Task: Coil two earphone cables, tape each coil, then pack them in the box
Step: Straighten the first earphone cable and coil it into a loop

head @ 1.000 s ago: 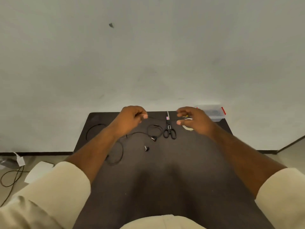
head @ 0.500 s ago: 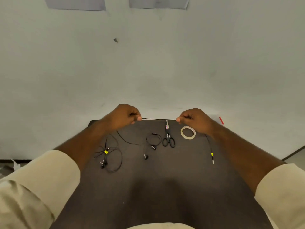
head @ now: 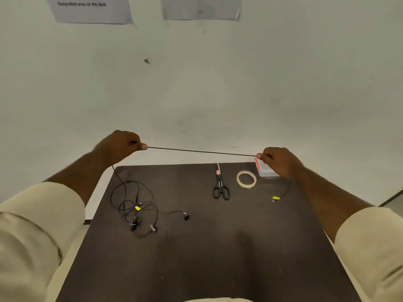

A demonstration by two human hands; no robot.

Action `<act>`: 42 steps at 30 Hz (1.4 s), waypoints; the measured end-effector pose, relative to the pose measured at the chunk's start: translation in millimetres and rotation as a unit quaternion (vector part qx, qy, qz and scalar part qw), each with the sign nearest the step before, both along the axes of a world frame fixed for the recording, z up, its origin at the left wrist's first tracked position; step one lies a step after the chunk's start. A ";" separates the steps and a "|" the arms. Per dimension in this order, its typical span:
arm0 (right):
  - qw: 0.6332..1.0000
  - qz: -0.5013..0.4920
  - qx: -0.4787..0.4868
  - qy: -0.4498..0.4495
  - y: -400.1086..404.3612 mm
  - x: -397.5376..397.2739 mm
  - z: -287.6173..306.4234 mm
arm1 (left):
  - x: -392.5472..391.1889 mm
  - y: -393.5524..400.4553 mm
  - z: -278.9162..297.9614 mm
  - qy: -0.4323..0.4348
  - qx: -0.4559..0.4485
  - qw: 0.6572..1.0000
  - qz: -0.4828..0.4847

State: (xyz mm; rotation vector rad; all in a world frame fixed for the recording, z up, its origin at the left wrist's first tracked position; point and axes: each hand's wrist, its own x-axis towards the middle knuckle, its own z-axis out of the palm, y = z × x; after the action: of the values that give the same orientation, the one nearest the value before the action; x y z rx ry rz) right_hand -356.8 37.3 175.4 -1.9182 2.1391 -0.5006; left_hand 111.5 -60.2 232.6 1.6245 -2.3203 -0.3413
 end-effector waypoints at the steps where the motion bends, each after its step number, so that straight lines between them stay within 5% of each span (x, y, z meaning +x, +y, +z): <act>1: 1.000 -0.006 0.000 0.006 -0.7 -2.2 -2.4 | 8.9 -2.4 2.0 -0.004 0.001 1.000 0.008; 8: 0.994 -0.103 0.015 -0.009 -10.1 0.1 -17.8 | 38.3 -11.7 10.2 0.009 0.043 0.985 0.165; 11: 0.987 -0.137 -0.006 -0.080 -24.5 31.8 -18.1 | -12.8 -12.0 10.4 0.165 0.108 0.955 0.221; 14: 0.970 -0.160 -0.023 -0.181 -39.5 60.2 -5.1 | -70.2 -6.0 17.0 0.353 0.186 0.885 0.241; 19: 0.855 -0.134 -0.040 -0.499 -44.6 109.1 37.7 | -130.1 6.8 36.3 0.456 0.225 0.837 0.201; 23: 0.773 0.007 -0.008 -0.634 -40.9 144.1 62.5 | -160.6 18.0 40.3 0.442 0.239 0.856 0.118; 26: 0.808 0.075 -0.042 -0.582 -41.1 155.8 66.1 | -168.9 19.2 43.9 0.384 0.231 0.893 0.045; 33: 0.923 0.056 -0.152 -0.350 -53.5 134.7 62.5 | -154.5 12.6 49.1 0.299 0.168 0.939 -0.015; 42: 0.953 -0.073 -0.187 -0.225 -61.4 61.5 57.0 | -67.8 0.2 12.3 0.251 0.192 0.946 -0.071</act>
State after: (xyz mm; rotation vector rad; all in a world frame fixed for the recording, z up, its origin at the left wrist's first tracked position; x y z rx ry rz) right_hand -295.3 -24.1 232.4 -1.5999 1.9826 -1.3158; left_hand 43.7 -59.9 244.9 1.3109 -2.0527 -1.1547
